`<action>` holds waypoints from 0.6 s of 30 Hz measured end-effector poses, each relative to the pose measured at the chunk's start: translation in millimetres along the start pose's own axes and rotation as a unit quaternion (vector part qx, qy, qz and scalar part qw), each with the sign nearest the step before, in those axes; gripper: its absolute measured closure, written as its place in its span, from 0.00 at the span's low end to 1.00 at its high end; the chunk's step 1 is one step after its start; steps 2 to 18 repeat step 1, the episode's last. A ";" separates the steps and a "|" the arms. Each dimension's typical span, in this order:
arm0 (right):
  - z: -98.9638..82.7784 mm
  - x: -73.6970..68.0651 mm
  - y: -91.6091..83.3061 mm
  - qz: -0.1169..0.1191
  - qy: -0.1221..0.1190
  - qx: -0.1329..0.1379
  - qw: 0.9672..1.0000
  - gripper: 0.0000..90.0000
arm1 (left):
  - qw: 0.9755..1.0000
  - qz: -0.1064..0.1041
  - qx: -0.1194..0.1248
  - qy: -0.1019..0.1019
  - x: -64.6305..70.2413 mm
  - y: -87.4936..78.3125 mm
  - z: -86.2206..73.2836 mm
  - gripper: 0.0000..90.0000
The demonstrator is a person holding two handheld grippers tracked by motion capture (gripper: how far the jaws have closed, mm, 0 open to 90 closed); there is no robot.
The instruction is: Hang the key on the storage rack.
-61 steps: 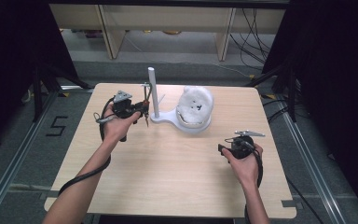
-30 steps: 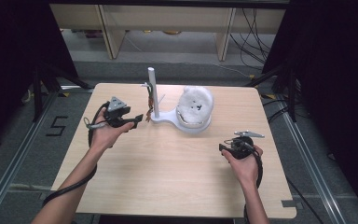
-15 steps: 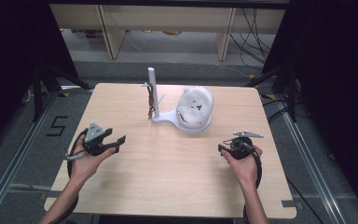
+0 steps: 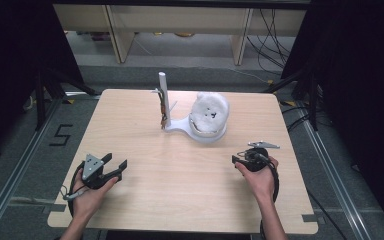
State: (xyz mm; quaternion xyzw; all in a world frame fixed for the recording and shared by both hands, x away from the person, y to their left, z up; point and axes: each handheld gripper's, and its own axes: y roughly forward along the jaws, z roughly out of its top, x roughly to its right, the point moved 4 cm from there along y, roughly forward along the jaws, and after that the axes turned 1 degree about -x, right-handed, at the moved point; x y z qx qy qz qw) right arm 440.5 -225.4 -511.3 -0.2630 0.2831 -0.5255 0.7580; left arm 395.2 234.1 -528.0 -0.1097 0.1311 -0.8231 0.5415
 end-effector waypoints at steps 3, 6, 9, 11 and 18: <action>-0.1 0.1 0.1 0.002 0.000 0.000 1.000 0.52 | 1.000 -0.002 0.006 -0.003 0.5 0.6 -0.9 0.38; -0.1 0.1 0.1 0.002 0.000 0.000 1.000 0.52 | 1.000 -0.002 0.006 -0.003 0.5 0.6 -0.9 0.38; -0.1 0.1 0.1 0.002 0.000 0.000 1.000 0.52 | 1.000 -0.002 0.006 -0.003 0.5 0.6 -0.9 0.38; -0.1 0.1 0.1 0.002 0.000 0.000 1.000 0.52 | 1.000 -0.002 0.006 -0.003 0.5 0.6 -0.9 0.38; -0.1 0.1 0.1 0.002 0.000 0.000 1.000 0.52 | 1.000 -0.002 0.006 -0.003 0.5 0.6 -0.9 0.38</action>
